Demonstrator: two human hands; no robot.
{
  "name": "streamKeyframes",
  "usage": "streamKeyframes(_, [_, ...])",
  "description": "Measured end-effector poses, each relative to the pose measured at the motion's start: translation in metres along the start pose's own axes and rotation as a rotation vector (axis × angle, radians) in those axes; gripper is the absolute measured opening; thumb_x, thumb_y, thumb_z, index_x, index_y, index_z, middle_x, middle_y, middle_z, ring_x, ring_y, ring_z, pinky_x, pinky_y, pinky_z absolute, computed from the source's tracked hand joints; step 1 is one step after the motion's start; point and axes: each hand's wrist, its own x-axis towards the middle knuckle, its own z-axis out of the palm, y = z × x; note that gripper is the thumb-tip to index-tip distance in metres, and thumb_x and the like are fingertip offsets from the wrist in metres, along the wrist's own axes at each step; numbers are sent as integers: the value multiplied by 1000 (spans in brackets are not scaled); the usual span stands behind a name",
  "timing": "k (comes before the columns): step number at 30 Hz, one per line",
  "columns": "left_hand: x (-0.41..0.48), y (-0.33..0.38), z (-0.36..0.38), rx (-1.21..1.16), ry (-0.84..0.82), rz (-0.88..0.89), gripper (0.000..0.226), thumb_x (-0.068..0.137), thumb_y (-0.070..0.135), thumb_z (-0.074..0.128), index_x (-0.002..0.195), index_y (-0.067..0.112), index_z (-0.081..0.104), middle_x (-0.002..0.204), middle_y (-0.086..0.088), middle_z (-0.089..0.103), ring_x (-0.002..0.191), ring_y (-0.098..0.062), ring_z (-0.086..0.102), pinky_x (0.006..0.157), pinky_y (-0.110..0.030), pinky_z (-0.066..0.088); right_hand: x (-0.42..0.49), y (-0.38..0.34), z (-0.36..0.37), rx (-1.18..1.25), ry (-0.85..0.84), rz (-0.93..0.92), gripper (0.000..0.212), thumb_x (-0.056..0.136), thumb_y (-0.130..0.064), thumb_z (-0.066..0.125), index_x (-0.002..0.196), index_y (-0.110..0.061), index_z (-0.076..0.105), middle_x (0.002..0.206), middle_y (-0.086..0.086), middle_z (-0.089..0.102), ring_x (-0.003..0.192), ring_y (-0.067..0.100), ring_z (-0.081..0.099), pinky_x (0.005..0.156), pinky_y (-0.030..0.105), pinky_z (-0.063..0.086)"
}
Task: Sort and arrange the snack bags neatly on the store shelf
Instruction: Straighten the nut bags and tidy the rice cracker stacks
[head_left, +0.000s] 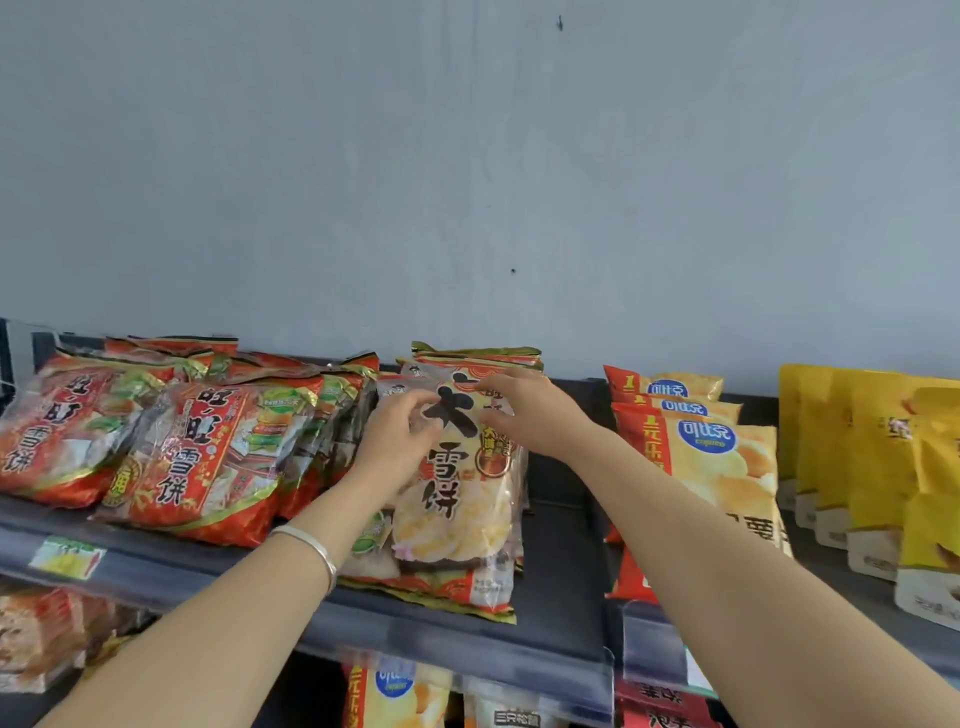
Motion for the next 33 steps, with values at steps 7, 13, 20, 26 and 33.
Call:
streamKeyframes(7, [53,-52,-21,-23,-10,29,52,86,21,66,134,20,46,138,-4,42,131,-19,35,105,-32,29,49,-17,24,-89,55,164,43,97,-43,44,136,-26,51,135,5,53,121,26,51,96,45,47])
streamKeyframes(13, [91,-82,-20,-237,-57,-32,48,90,20,60,135,21,42,142,-3,38,132,-19,34,107,-34,29,75,-12,36,-122,74,309,42,101,-40,35,135,-22,51,136,5,53,120,26,53,98,46,46])
streamKeyframes(20, [142,-95,-13,-444,-222,-175,61,93,34,55,146,22,26,151,-7,29,138,-24,29,107,-38,27,120,13,36,-116,-2,390,41,102,-28,33,138,-18,48,138,8,50,121,30,50,100,45,44])
streamKeyframes(26, [187,-102,5,-592,-363,-492,94,68,60,71,144,19,33,144,-11,43,126,-29,47,103,-45,40,159,47,34,-181,-168,416,45,100,-29,38,143,-16,41,146,8,44,131,29,42,109,45,36])
streamKeyframes(33, [204,-109,26,-733,-563,-521,37,88,43,58,101,9,66,78,-9,73,74,-26,67,67,-32,51,176,66,41,-261,-287,436,59,97,-48,41,146,-15,35,148,15,34,134,39,33,109,47,31])
